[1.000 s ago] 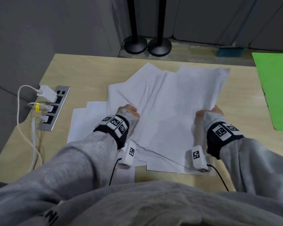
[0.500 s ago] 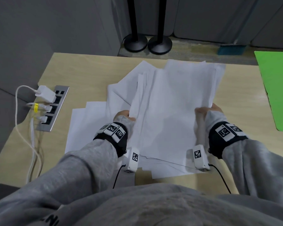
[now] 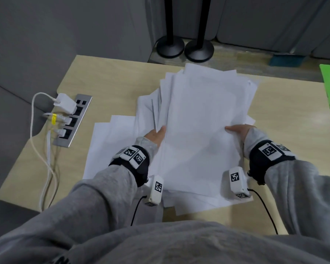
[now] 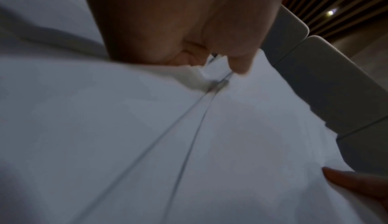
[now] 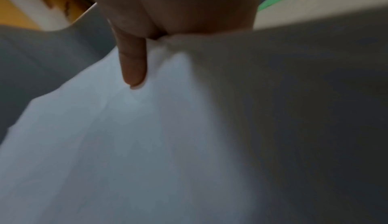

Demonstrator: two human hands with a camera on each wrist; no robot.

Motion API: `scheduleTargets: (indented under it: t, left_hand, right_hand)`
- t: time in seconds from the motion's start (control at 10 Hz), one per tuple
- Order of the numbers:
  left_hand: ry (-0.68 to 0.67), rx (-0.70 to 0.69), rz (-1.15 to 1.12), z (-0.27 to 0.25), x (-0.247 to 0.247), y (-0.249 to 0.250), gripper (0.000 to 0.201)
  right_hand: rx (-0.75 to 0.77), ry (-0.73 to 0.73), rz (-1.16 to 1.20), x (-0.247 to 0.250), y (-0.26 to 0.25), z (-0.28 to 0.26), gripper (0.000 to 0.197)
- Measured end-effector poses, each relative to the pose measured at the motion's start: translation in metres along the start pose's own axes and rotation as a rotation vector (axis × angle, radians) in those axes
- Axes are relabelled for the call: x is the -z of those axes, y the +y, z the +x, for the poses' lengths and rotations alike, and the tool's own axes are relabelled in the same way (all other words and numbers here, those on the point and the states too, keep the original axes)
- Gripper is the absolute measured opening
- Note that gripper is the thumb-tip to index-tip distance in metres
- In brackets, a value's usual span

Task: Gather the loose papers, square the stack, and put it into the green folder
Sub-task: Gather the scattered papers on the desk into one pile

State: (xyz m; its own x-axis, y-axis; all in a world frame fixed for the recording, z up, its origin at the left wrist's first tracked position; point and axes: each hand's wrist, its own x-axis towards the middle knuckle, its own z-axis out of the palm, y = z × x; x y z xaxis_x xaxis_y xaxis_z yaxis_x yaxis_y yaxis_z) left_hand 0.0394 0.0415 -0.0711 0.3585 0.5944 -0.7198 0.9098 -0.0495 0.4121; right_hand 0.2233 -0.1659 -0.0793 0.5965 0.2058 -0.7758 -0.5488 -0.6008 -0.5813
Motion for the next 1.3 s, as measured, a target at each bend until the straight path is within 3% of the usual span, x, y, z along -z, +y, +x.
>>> scheduleTargets:
  t: [0.1, 0.2, 0.3, 0.4, 0.5, 0.6, 0.7, 0.8, 0.9, 1.0, 1.1, 1.2, 1.3]
  left_hand:
    - [0.004, -0.104, 0.109, 0.000, -0.001, -0.011, 0.082]
    - [-0.107, -0.312, -0.159, -0.007, 0.000, -0.010, 0.063]
    - [-0.174, -0.406, -0.451, -0.011, 0.004, -0.013, 0.050]
    - [-0.232, -0.495, -0.603, -0.014, 0.010, -0.007, 0.047]
    - [-0.251, -0.487, -0.619, -0.008, 0.013, -0.003, 0.046]
    - [-0.191, -0.420, -0.387, -0.005, 0.013, 0.003, 0.035]
    - [-0.044, -0.349, -0.055, -0.007, 0.014, 0.009, 0.027]
    - [-0.015, -0.329, -0.038, -0.007, 0.016, 0.009, 0.028]
    - [-0.043, -0.315, -0.185, -0.006, 0.024, 0.002, 0.024]
    - [0.121, -0.209, -0.206, -0.003, 0.036, -0.008, 0.019]
    - [0.363, 0.053, 0.167, -0.002, 0.048, -0.029, 0.042]
    - [0.402, 0.184, 0.281, -0.002, 0.061, -0.059, 0.071]
    - [0.276, 0.206, 0.512, -0.004, 0.067, -0.080, 0.072]
  right_hand:
    - [0.065, 0.121, -0.225, -0.006, -0.008, -0.003, 0.047]
    - [0.093, 0.161, -0.217, -0.008, -0.017, -0.006, 0.045]
    - [0.140, 0.209, -0.078, -0.003, -0.017, -0.004, 0.050]
    - [0.175, 0.265, -0.061, 0.003, -0.014, -0.007, 0.064]
    - [0.164, 0.230, -0.162, 0.005, -0.012, -0.009, 0.101]
    - [0.134, 0.133, -0.331, 0.005, -0.010, -0.010, 0.093]
    - [0.128, 0.129, -0.398, 0.006, -0.005, -0.008, 0.067]
    - [0.060, 0.107, -0.338, 0.002, 0.002, -0.011, 0.064]
    - [-0.001, 0.019, -0.265, -0.008, 0.014, -0.021, 0.060]
    - [0.028, 0.001, -0.208, -0.018, 0.029, -0.027, 0.065]
    - [0.110, 0.076, -0.170, -0.019, 0.031, -0.036, 0.067]
    - [0.215, 0.156, -0.102, -0.009, 0.016, -0.044, 0.055]
    - [0.207, 0.220, -0.132, -0.001, -0.003, -0.040, 0.050]
